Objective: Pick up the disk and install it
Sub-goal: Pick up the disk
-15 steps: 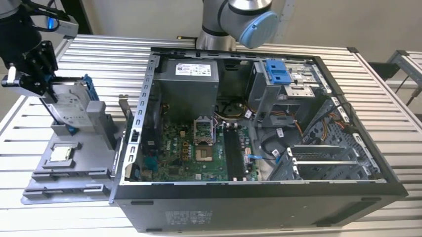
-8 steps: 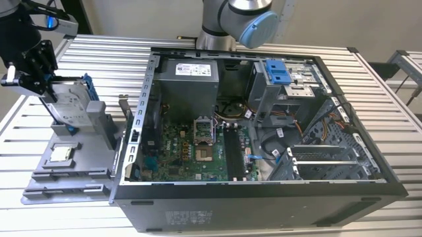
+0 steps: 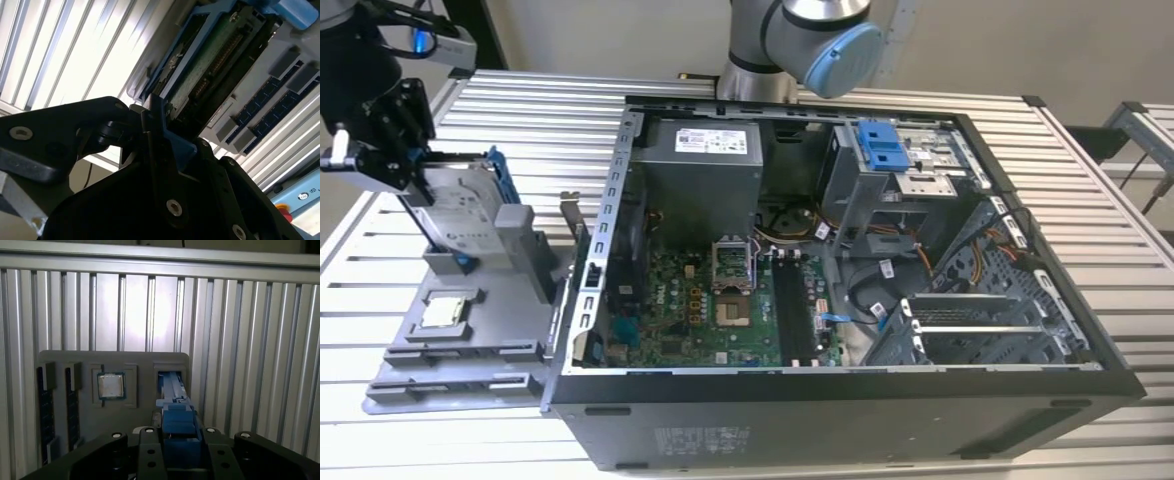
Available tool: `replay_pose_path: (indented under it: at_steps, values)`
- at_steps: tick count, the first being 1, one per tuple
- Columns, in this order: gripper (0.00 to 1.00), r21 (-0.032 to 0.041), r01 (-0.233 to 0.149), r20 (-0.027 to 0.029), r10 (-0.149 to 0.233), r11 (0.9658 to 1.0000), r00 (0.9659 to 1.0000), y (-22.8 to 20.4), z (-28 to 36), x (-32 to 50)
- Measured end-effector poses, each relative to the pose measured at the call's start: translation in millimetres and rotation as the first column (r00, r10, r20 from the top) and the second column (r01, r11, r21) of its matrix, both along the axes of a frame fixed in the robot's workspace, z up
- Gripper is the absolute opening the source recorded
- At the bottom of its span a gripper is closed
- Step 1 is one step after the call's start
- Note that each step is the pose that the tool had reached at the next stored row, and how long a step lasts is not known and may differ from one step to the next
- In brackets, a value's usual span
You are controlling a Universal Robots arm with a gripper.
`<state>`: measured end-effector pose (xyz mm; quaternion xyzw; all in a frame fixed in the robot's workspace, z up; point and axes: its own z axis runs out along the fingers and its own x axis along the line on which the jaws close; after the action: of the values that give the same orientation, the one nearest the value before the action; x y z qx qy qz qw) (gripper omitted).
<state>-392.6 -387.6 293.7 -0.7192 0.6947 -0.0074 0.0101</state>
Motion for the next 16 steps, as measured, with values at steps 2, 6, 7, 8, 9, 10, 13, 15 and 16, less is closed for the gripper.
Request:
replay_pose_path:
  at_steps: [2,6,7,8,9,10,13,15,16]
  values:
    - [0.0,0.0001,0.0,0.0003,0.0,1.0,1.0,0.0,2.0,0.0]
    - [0.0,0.0002,0.0,0.0004,0.0,1.0,1.0,0.0,7.1,0.0]
    - [0.0,0.0002,0.0,0.0004,0.0,1.0,1.0,0.0,8.4,0.0]
    - [0.0,0.0002,0.0,0.0004,0.0,1.0,1.0,0.0,9.6,0.0]
    - [0.0,0.0001,0.0,0.0002,0.0,1.0,1.0,0.0,11.0,0.0]
    - [0.0,0.0001,0.0,0.0003,0.0,1.0,1.0,0.0,11.9,0.0]
    - [0.0,0.0002,0.0,0.0003,0.0,1.0,1.0,0.0,14.6,0.0]
    - [0.0,0.0002,0.0,0.0004,0.0,1.0,1.0,0.0,17.1,0.0]
    - [0.0,0.0001,0.0,0.0003,0.0,1.0,1.0,0.0,18.8,0.0]
